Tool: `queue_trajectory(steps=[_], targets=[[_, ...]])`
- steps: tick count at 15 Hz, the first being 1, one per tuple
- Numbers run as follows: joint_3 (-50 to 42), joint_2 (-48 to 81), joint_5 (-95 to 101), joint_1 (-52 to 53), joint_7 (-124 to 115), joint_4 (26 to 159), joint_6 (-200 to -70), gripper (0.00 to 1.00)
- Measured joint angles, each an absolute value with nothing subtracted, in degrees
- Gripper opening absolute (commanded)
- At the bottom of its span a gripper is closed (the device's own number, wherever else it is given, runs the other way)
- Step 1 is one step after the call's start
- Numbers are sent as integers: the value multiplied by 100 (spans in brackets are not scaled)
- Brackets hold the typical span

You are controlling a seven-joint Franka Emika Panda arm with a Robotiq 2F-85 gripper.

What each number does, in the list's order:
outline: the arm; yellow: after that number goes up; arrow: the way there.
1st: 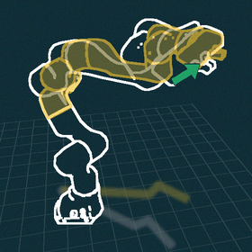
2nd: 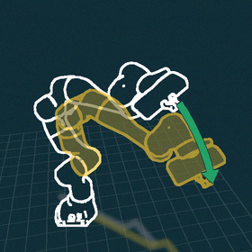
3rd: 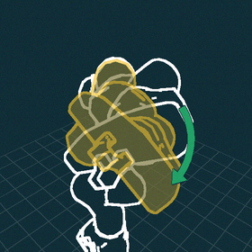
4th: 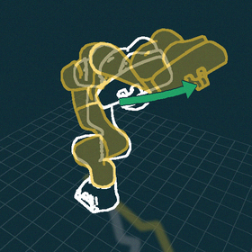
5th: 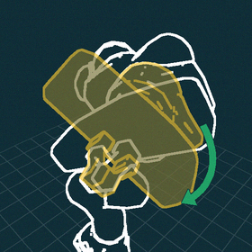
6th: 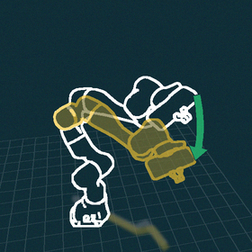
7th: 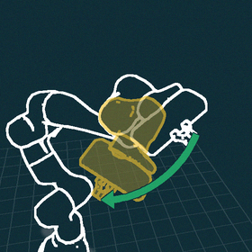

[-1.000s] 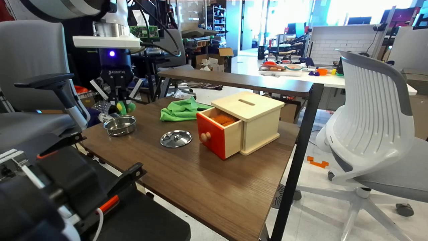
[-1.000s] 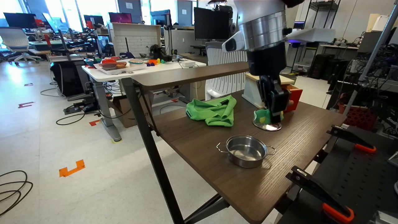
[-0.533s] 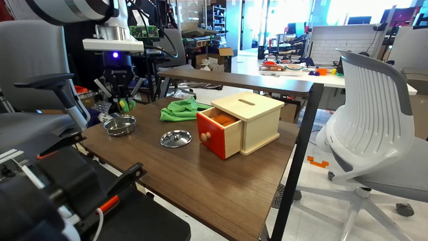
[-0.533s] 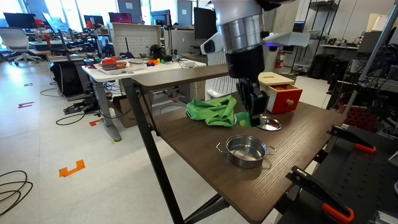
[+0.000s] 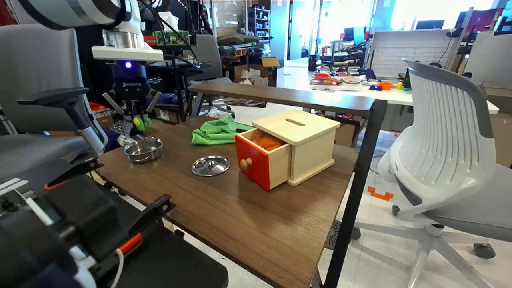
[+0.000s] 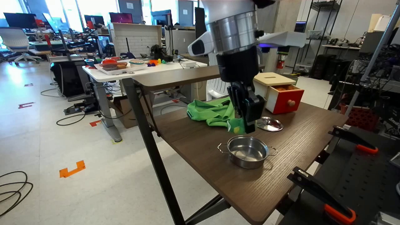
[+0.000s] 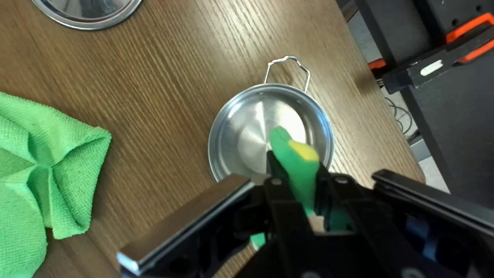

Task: Put the green plush toy in the silver pot.

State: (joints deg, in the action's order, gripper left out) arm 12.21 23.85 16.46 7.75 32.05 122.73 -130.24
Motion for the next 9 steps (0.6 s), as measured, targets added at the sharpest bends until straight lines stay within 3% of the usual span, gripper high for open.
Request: queue_trajectory(steps=[6,7,9], targets=[[1220,2391,1627,755,3197,12501,-13024,4],[1214,2393,1628,751,3186,12521,-13024,8],[1171,2398,1628,744,3075,12534,-13017,4]])
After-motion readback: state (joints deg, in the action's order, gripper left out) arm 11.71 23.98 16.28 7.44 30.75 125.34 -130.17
